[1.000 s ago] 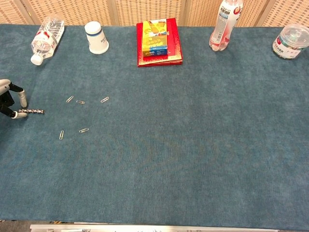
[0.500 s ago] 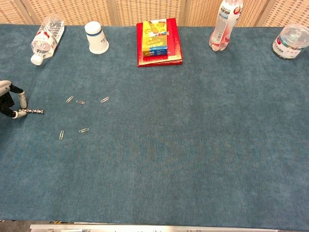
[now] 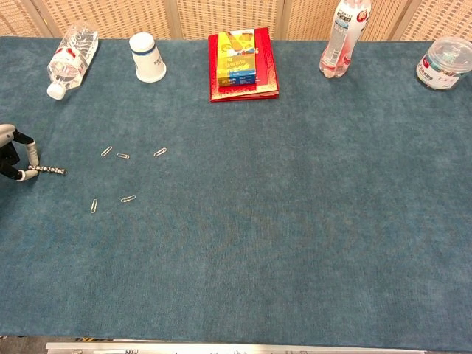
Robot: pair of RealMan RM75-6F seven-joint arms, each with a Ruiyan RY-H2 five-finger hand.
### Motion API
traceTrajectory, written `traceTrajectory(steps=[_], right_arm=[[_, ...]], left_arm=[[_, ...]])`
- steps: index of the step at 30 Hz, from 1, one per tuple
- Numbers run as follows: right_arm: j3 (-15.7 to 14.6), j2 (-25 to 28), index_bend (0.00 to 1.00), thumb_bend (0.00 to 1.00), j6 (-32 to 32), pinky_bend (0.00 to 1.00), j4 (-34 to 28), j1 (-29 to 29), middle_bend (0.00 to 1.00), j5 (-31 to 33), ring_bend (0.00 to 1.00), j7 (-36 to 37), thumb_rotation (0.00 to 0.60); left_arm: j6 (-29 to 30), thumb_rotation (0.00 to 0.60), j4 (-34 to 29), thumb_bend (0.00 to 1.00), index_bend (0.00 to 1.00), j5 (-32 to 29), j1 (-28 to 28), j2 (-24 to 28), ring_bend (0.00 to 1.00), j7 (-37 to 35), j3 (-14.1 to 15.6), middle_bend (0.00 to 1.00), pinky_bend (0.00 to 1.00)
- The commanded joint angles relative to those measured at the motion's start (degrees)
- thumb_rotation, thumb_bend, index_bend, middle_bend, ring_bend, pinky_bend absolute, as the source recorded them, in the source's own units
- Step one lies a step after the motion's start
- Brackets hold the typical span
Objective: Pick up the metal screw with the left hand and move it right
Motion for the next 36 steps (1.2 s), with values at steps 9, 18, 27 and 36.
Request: traceTrajectory(steps=[9, 18, 27, 36], right_arm=[[0.0, -0.13, 0.25, 0.0, -0.06, 0.28, 0.08, 0.08, 0.14, -0.08, 0.06, 0.1, 0.6], [0.03, -0.11, 0.25, 0.0, -0.03, 0.28, 0.14, 0.07, 0.14, -0.05, 0.06, 0.26, 0.6], [0.08, -0.28, 0.25, 0.0, -0.05, 0.28, 0.2, 0.19, 0.14, -0.16, 0.06, 0.37, 0.6], [0.02, -0.34, 0.25, 0.0, -0.01, 0.28, 0.36, 0.08, 0.14, -0.06, 0.06, 0.47, 0.6]], left_arm=[[0.03, 0.6, -0.4, 0.32, 0.57, 0.06, -0.2, 0.25, 0.96, 0.24, -0.13, 1.0, 0.79], [1.36, 0.6, -2.26, 0.33, 0.58, 0.11, -0.13, 1.44, 0.96, 1.86, -0.04, 1.0, 0.79], [3.61, 0.6, -6.65, 0.33, 0.58, -0.11, -0.17, 4.08, 0.96, 5.01, -0.01, 1.0, 0.79], [6.04, 0.6, -11.48, 0.33, 0.58, -0.12, -0.4, 6.67, 0.96, 8.58, 0.12, 1.0, 0.79]])
